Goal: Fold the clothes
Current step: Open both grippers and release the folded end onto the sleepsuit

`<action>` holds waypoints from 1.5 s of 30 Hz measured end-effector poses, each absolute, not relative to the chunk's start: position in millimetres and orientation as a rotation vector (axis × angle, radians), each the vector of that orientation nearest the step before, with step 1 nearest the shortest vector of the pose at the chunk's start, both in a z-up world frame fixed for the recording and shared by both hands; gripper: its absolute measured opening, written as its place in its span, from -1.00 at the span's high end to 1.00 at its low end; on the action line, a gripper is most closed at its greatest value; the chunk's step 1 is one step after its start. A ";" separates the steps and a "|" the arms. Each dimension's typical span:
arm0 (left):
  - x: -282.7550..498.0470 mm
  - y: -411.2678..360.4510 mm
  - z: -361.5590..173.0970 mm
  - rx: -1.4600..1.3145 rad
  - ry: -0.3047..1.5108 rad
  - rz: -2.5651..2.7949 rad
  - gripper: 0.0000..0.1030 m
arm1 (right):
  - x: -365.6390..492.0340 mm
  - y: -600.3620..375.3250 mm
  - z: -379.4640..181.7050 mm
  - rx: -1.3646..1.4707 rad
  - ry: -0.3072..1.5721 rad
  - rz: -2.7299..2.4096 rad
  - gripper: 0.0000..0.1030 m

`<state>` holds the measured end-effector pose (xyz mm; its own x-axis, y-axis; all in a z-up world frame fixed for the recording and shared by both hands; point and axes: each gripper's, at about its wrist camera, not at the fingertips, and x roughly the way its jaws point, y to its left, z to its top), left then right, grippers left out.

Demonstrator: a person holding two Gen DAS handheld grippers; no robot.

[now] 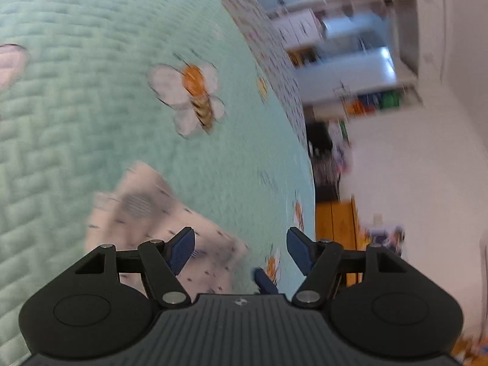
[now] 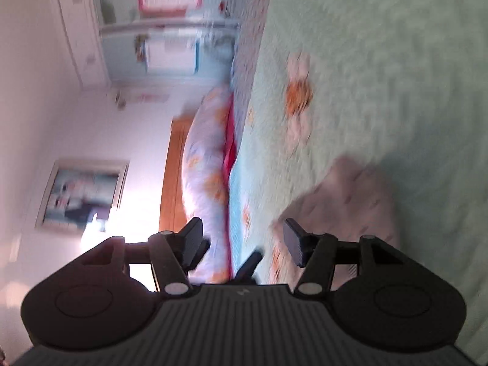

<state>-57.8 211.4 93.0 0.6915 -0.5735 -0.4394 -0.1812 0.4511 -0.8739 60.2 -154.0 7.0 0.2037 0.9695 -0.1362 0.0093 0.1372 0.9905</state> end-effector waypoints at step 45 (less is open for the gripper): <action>-109.8 195.3 79.7 -0.993 0.890 -0.119 -0.42 | 6.9 -129.9 68.0 0.884 1.122 1.039 -0.14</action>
<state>-109.8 195.3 79.7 0.6532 -0.4664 -0.5965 -0.2931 0.5706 -0.7672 6.9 -129.9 68.0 0.1053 0.9567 -0.2714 -0.1971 0.2876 0.9373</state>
